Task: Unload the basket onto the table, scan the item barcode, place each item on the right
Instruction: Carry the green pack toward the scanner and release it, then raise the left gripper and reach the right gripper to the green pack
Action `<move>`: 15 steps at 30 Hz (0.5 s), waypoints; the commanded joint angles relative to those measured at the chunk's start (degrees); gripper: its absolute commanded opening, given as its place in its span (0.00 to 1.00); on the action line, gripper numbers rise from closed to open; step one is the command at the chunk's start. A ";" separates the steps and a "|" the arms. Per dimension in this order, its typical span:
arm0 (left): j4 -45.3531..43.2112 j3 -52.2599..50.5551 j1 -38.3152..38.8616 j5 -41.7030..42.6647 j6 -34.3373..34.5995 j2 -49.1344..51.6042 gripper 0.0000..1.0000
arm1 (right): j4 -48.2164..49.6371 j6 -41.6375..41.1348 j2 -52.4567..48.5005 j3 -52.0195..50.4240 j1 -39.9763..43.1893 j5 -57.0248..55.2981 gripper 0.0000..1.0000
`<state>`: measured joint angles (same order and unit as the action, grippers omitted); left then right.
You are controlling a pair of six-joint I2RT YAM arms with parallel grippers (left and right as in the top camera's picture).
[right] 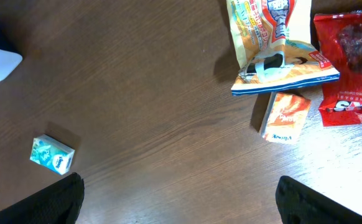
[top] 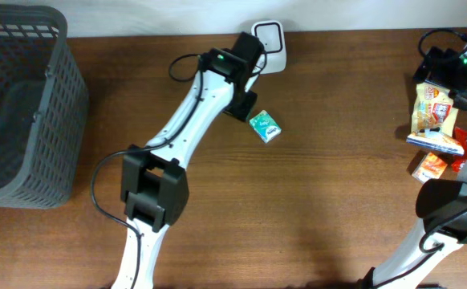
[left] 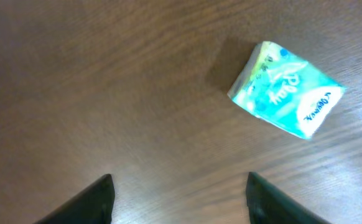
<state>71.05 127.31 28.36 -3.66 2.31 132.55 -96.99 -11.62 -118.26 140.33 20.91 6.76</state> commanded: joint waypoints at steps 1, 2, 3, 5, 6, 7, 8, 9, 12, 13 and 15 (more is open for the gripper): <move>1.49 1.20 -4.22 9.94 5.81 -2.03 0.80 | -0.33 0.00 -0.17 -0.20 -0.35 0.31 0.98; 1.73 1.20 -4.76 11.56 5.81 -2.03 0.82 | -0.33 0.00 -0.17 -0.20 -0.35 0.31 0.98; 2.03 1.20 -5.18 12.28 5.81 -2.03 0.88 | -0.33 0.00 -0.17 -0.20 -0.35 0.33 0.98; 3.28 1.20 -5.57 12.24 5.79 -2.03 0.99 | -0.33 0.00 -0.17 -0.20 -0.35 0.33 0.98; 3.89 1.20 -5.66 12.24 5.79 -2.03 1.00 | -0.33 0.00 -0.17 -0.20 -0.35 0.31 0.98; 4.24 1.09 -5.66 12.24 5.79 -2.03 0.99 | -0.28 0.00 -0.17 -0.20 -0.35 0.33 0.98; 4.52 0.92 -5.66 12.22 5.79 -2.03 0.99 | 0.50 -0.02 -0.17 -0.20 -0.35 0.33 0.98; 4.74 0.83 -5.66 12.24 5.81 -2.03 0.99 | 2.36 -0.02 -0.17 -0.20 -0.35 0.33 0.99; 4.66 -0.39 -5.66 12.28 5.81 -1.95 0.86 | 5.60 -0.02 -0.17 -0.20 -0.35 0.39 0.98; 4.48 -0.98 -5.64 12.28 5.81 -1.90 0.79 | 5.16 -0.04 -0.17 -0.20 -0.37 2.03 0.98; 3.80 -2.45 -5.66 12.39 5.84 -1.81 0.59 | 1.40 0.00 -0.17 -0.20 -0.35 7.96 0.98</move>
<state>75.53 127.13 22.70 7.57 8.01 132.33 -92.49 -11.60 -118.26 140.33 20.91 8.03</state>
